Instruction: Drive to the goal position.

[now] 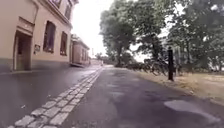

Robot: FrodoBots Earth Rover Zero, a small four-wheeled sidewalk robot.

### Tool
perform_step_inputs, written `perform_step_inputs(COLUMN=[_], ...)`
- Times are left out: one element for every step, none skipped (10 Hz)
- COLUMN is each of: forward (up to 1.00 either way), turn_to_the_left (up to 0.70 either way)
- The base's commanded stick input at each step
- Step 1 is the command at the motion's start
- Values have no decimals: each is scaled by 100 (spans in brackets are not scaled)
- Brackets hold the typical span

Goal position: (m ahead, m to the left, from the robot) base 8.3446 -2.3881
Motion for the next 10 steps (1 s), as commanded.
perform_step_inputs(forward=[70,70,70,70,70,70,70,70,70,70], turn_to_the_left=[0,0,0,0,0,0,0,0,0,0])
